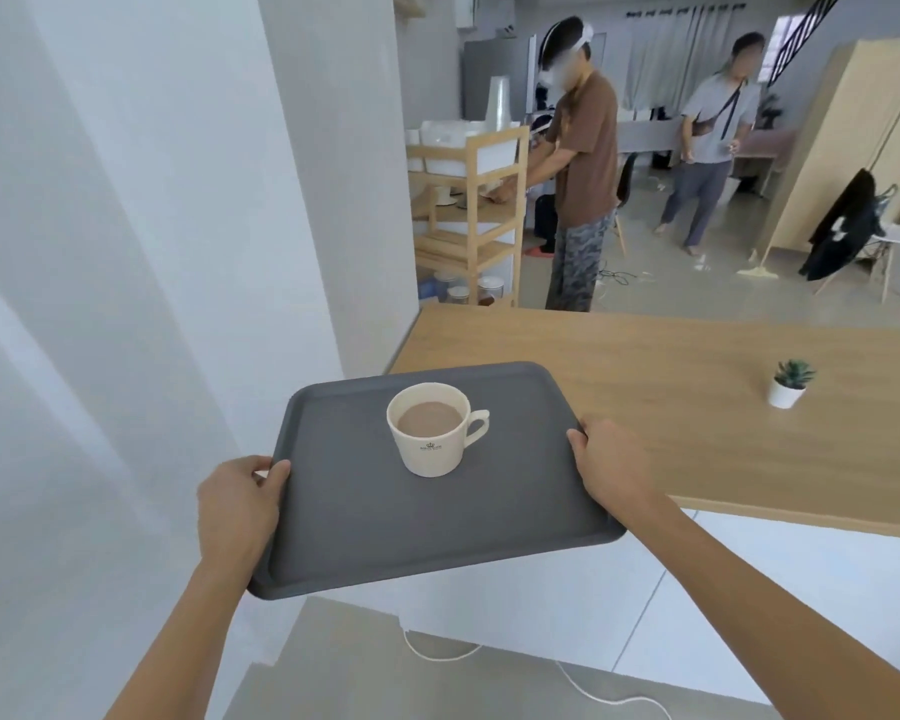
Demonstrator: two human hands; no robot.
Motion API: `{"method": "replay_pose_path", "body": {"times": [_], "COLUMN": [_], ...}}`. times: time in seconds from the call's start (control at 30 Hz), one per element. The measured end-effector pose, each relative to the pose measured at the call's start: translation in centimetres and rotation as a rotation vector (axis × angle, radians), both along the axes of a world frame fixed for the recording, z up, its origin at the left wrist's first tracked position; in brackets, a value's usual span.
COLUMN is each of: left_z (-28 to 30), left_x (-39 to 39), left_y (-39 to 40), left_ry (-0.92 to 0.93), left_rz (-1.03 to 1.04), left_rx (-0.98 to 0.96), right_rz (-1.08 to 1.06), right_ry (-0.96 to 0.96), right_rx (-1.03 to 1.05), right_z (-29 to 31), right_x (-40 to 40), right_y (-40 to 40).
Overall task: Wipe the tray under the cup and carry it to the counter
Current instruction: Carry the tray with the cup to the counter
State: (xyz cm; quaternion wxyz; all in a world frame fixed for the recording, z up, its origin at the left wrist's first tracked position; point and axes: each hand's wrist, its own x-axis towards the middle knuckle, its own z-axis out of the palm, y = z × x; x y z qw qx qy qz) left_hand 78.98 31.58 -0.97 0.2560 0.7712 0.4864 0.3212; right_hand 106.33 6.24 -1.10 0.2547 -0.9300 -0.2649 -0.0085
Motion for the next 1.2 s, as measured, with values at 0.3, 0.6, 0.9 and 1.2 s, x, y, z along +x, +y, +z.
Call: {"method": "replay_pose_path", "body": {"times": [0.3,0.6,0.9,1.2], "left_z": [-3.2,-7.5,-11.2,-14.3], "left_x": [15.8,29.1,38.6,44.6], "left_y": [0.5,2.8,3.2,0.7], "left_ry": [-0.01,-0.025,0.053,0.086], "left_rz": [-0.153,-0.334,-0.431,-0.362], "left_rx": [-0.045,-0.103,-0.084,-0.133], "right_rz": [-0.157,-0.346,-0.474,-0.391], "right_ry": [0.03,0.066,0.145,0.233], "right_rx": [0.001,0.016,-0.011,-0.1], "right_z": [-2.1,-4.9,-8.5,-11.5], "right_x": [11.3,18.4,24.7,32.5], "right_y": [-3.9,-5.2,-5.6,-7.3]}}
